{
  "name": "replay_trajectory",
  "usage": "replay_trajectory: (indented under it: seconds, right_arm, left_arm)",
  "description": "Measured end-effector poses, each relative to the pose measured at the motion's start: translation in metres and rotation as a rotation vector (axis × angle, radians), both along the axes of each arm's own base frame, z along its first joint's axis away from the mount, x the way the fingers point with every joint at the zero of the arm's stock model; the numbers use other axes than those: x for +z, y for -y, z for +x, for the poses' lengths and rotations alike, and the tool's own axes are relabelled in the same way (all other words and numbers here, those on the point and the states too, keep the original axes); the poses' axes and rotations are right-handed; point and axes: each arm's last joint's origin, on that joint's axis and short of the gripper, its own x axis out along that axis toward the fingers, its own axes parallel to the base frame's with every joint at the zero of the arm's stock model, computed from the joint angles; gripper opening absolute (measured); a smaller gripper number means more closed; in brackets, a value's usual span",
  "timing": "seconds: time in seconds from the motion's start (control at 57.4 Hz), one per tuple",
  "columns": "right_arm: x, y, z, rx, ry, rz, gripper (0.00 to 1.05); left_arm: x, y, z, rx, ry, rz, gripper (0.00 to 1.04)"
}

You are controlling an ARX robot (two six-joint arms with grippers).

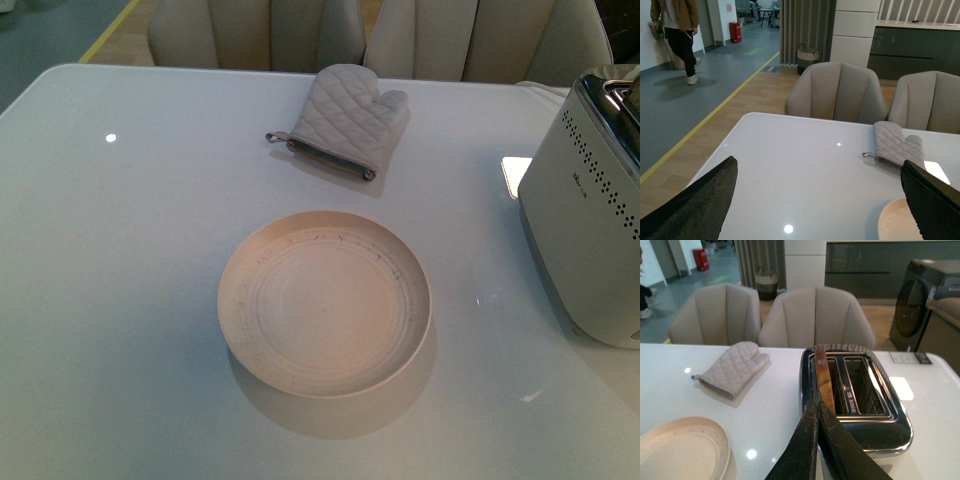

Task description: Put bread into toaster

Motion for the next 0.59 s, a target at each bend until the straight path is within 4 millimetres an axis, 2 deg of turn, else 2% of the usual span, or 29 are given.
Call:
replay_trajectory:
  seconds: [0.261,0.592]
  right_arm:
    - [0.0004,0.0,-0.0008,0.0,0.007,0.0,0.02]
    - [0.0004,0.0,-0.0008,0.0,0.007,0.0,0.6]
  left_arm:
    - [0.0,0.0,0.0,0.0,0.0,0.0,0.97]
    - [0.0,0.0,0.0,0.0,0.0,0.0,0.97]
